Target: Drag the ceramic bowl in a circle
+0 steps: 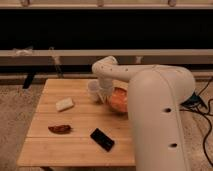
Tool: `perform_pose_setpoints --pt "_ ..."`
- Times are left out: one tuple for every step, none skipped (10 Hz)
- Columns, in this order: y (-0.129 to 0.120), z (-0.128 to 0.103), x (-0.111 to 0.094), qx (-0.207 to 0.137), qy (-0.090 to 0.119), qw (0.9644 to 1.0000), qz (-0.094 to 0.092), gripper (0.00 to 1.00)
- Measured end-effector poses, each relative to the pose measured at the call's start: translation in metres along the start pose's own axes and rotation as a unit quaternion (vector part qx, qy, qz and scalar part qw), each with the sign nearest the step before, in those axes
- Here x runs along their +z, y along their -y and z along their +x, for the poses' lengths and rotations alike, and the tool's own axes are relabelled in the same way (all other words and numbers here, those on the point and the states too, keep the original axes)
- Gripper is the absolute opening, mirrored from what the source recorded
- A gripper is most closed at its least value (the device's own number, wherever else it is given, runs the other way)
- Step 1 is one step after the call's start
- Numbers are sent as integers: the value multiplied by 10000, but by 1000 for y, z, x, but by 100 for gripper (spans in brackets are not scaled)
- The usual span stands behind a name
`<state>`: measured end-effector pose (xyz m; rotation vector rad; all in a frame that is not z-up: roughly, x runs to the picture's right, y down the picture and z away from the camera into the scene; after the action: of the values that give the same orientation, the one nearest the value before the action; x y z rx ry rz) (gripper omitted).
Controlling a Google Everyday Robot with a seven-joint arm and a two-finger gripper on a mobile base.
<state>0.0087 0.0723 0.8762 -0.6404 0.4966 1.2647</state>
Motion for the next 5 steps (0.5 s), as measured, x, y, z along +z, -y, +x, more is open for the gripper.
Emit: perform_pose_setpoints --pt "3 0 -2 5 -3 10000 -67 80" --pt "7 1 -5 8 -8 9999 -138 80" --pt "9 0 -9 9 0 9998 -212 80" --pt "12 0 -14 12 8 9996 -272 80" --pt "14 0 -20 17 29 9993 -359 80"
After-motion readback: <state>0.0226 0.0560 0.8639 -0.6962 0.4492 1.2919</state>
